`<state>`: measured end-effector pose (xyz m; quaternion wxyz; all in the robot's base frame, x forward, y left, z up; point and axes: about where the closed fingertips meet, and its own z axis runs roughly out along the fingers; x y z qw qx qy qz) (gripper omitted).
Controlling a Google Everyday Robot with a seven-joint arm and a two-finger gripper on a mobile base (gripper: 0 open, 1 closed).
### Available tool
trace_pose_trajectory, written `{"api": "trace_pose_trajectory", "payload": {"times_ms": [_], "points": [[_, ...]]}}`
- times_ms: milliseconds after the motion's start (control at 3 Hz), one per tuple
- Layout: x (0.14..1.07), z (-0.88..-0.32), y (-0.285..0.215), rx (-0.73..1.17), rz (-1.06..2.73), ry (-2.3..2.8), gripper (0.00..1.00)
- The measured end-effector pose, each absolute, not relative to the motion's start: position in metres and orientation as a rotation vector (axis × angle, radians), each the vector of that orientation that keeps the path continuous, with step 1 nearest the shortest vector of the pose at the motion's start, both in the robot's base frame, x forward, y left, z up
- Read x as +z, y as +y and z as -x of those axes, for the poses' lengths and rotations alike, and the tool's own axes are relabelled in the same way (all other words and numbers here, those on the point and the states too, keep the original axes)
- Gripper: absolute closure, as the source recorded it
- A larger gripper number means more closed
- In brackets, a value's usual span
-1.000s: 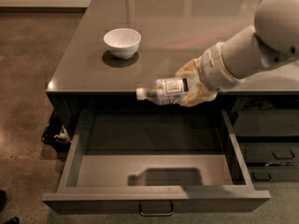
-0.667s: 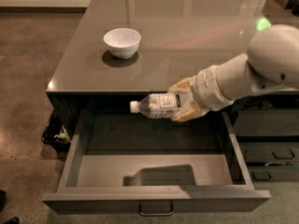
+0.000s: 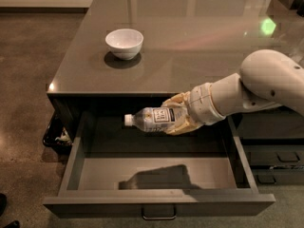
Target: Place blue plastic bottle into top drawer
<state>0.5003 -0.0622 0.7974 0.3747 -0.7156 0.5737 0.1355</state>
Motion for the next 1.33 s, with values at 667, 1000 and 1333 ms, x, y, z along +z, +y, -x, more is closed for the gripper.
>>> {"api": "trace_pose_trajectory", "payload": {"times_ms": [667, 1000, 1333], "points": [[0.702, -0.5, -0.055, 0.468, 1.781, 1.579, 1.0], [0.66, -0.501, -0.054, 0.504, 1.758, 1.615, 1.0], [0.634, -0.507, -0.051, 0.517, 1.748, 1.622, 1.0]]}}
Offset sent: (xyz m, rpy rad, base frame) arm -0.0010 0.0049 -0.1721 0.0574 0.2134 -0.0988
